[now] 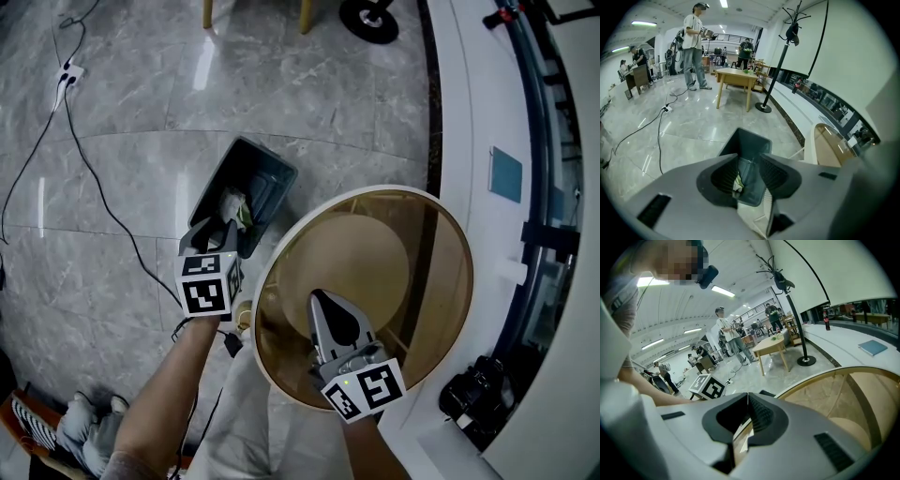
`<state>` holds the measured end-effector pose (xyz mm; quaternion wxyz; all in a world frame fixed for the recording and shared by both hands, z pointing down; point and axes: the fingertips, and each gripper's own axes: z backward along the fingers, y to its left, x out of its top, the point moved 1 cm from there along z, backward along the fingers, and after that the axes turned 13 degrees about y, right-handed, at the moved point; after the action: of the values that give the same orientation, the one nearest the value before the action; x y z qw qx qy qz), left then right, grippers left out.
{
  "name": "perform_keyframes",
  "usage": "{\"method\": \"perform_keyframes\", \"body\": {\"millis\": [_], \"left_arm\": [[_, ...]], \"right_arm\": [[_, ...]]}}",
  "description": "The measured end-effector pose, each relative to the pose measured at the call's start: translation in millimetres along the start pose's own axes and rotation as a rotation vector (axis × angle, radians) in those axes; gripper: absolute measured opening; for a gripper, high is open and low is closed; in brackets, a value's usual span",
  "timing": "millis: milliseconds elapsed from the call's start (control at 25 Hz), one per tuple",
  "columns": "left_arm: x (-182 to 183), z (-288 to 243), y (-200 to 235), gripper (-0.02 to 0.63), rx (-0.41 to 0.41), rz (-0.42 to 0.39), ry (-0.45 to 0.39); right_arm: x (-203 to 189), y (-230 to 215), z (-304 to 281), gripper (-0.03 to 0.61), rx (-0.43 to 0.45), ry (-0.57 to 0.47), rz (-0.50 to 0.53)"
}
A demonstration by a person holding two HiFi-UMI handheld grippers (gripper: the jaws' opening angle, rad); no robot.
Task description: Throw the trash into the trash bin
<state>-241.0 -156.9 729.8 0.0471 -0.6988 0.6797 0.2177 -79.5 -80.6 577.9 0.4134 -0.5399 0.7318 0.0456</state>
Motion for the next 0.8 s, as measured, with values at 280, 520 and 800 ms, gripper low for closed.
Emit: {"method": "perform_keyframes", "body": {"millis": [280,520,800], "left_arm": [[1.9,28.6,-9.5,0.132,0.013,0.038,-0.021],[-4.4,83.1,-38.8,0.028,-0.012,0.052,-0.012],[6.9,176.4,-94.8,0.025,-0.057,0.028,-0.018]], "right_arm": [[7.4,8.2,16.3,0.020,0.027,0.004,0.027],[25.7,15.0,52.7,0.020,0.049,0.011,0.021],[52.2,33.7,108.9,0.020,0.094,0.028,-0.007]]}}
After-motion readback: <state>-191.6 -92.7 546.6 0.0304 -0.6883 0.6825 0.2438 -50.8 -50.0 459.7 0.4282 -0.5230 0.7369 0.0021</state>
